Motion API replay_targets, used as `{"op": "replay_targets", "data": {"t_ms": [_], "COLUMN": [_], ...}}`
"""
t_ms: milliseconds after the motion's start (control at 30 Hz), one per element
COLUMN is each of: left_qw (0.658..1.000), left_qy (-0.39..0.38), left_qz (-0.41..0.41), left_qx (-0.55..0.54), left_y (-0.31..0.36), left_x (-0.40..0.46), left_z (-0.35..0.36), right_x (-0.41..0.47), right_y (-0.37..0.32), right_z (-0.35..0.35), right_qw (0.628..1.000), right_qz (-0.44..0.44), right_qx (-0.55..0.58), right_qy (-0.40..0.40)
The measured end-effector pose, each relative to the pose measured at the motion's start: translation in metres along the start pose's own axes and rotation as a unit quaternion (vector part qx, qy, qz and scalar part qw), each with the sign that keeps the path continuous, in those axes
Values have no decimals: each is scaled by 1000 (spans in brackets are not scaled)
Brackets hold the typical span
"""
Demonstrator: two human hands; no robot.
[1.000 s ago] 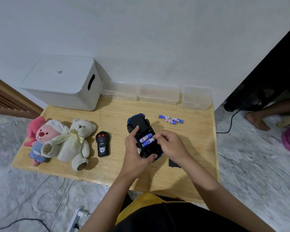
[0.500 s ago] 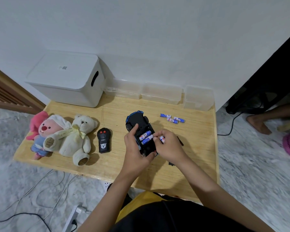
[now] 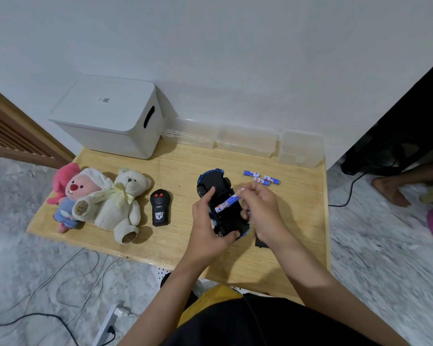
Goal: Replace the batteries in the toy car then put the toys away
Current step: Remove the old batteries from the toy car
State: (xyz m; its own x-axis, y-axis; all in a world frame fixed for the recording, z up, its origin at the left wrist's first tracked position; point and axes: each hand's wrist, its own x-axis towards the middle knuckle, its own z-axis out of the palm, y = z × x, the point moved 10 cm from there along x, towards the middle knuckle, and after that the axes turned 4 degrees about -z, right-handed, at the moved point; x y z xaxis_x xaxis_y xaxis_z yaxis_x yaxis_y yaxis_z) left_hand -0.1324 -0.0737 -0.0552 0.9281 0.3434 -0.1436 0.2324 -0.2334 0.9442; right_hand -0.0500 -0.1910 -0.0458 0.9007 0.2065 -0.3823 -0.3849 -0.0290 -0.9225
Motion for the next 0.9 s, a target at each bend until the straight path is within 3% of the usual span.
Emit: {"op": "replay_targets", "data": {"t_ms": [100,167,233,300,367,467,667,900], "left_qw": [1000,998,997,995,992,984,961,951], "left_qy": [-23,-45,-62,-81,-105,-152,-252,-280], "left_qz": [-16,-28,-38,-52,-65,-88,-114,-129], "left_qx": [-10,-13,-15,-25,-34,-32,-12,5], "left_y": [-2,-2,0,1,1,-2,3,-1], "left_x": [0,1,2,4,6,9,5,6], "left_z": [0,1,2,1,-1,-2,6,4], "right_x": [-2,-5,-5,-5,-9,-14,-17,-17], "right_y": [-2,-6,-8,-18,-30,-31,-27,-24], "right_z": [5,10,8,7,14,26,43,57], "right_qw": [981,970,987,988,953,882,811,752], "right_qz": [66,84,55,-36,-128,-164,-137,-157], "right_qx": [173,206,106,-57,-194,-341,-418,-474], "right_qy": [-54,-94,-112,-140,-193,-281,-387,-429]}}
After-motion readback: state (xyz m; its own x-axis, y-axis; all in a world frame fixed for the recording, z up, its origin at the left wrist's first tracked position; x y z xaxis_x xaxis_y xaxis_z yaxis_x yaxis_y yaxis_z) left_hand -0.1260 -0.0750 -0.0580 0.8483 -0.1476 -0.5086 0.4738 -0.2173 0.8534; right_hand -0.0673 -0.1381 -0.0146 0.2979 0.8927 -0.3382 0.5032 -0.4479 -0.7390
